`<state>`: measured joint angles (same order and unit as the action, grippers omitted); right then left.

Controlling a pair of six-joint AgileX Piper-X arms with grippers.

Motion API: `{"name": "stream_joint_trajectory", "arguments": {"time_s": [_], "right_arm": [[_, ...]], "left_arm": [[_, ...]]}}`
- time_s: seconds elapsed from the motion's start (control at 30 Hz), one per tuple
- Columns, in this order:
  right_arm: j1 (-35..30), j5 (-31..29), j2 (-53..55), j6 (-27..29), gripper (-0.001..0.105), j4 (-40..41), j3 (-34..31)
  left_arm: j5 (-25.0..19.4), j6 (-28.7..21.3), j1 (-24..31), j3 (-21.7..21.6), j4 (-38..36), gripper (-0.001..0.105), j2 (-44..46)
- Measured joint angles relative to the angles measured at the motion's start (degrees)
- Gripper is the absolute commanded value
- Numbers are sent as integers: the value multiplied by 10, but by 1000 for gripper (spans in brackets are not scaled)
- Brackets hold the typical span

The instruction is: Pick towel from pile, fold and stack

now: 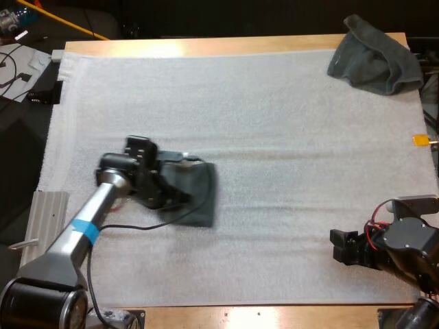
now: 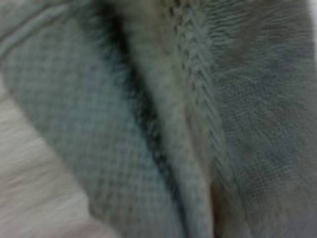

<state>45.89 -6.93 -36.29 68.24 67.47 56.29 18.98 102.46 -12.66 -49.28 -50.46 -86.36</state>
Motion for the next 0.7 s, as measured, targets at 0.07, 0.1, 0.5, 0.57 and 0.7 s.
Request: {"name": "stream_joint_trajectory", "arguments": {"time_s": [0.07, 0.1, 0.5, 0.57, 0.7], "right_arm": [[0, 2, 0, 0, 67, 0, 0], [0, 3, 0, 0, 67, 0, 0], [0, 36, 1, 0, 67, -8, 0], [0, 41, 1, 0, 67, -8, 0], [0, 41, 1, 0, 67, -8, 0]], "left_arm": [[-43, -40, 45, -1, -33, -1, 1], [-59, -53, 61, -1, -41, -1, 3], [-253, -116, 202, -15, -76, 0, 11], [-270, -119, 206, -21, -76, 0, 11], [-272, -123, 206, -21, -76, 2, 11]]}}
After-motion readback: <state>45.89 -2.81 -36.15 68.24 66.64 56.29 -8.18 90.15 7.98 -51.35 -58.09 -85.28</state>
